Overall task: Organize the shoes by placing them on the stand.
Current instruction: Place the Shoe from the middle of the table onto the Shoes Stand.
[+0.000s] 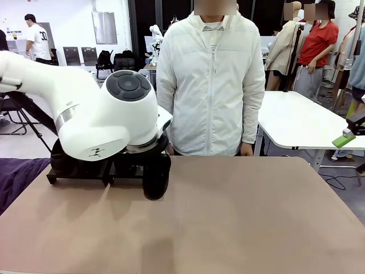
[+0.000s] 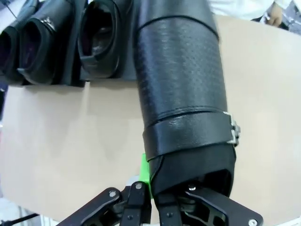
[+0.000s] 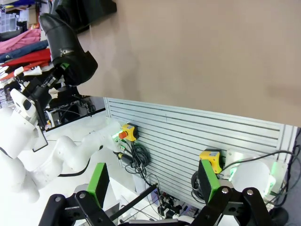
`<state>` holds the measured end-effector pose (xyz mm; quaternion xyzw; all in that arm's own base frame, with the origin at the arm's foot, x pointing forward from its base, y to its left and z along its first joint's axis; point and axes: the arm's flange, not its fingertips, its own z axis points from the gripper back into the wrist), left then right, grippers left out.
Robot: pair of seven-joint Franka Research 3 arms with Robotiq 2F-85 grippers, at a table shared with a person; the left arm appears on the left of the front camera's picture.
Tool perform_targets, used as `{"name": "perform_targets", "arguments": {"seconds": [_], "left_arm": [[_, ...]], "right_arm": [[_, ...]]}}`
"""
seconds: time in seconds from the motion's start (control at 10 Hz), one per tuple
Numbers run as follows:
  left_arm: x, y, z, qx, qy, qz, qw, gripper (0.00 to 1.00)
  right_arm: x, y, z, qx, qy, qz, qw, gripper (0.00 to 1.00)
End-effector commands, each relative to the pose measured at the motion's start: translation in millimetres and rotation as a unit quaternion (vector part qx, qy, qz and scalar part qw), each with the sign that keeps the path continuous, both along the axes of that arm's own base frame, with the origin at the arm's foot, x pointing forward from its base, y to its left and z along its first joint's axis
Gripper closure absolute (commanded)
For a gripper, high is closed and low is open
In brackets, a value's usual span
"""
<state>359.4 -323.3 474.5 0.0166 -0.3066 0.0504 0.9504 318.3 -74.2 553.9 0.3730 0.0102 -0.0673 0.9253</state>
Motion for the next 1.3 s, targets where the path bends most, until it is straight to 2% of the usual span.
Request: {"name": "perform_targets", "arguments": {"seconds": [0.0, 0.2, 0.3, 0.4, 0.5, 0.6, 0.8, 0.9, 1.0, 1.2], "left_arm": [[5, -20, 7, 0.030, 0.012, -0.049, 0.998, 1.00], [5, -20, 7, 0.030, 0.012, -0.049, 0.998, 1.00], [-1, -15, -5, 0.021, 0.010, -0.033, 0.999, 1.00], [21, -2, 2, 0.023, -0.026, -0.015, 0.999, 1.00], [50, 6, 14, 0.018, -0.032, -0.059, 0.998, 1.00], [79, 17, 23, 0.007, -0.025, -0.124, 0.992, 1.00], [132, 48, 35, -0.016, -0.020, -0.098, 0.995, 1.00], [159, 62, 31, -0.015, -0.012, -0.086, 0.996, 1.00], [177, 72, 22, -0.011, -0.008, -0.089, 0.996, 1.00], [193, 76, 3, -0.026, -0.014, -0.103, 0.994, 1.00]], "right_arm": [[0, -2, 2, 0.003, -0.006, 0.007, 1.000, 0.00], [0, -2, 2, 0.003, -0.006, 0.007, 1.000, 0.00], [0, -2, 2, 0.003, -0.006, 0.007, 1.000, 0.00], [0, -2, 2, 0.003, -0.006, 0.007, 1.000, 0.00], [0, -2, 2, 0.003, -0.006, 0.007, 1.000, 0.00], [0, -2, 2, 0.003, -0.006, 0.007, 1.000, 0.00], [0, -2, 2, 0.003, -0.006, 0.007, 1.000, 0.00], [0, -2, 2, 0.003, -0.006, 0.007, 1.000, 0.00], [0, -2, 2, 0.003, -0.006, 0.007, 1.000, 0.00], [0, -2, 2, 0.003, -0.006, 0.007, 1.000, 0.00]]}}
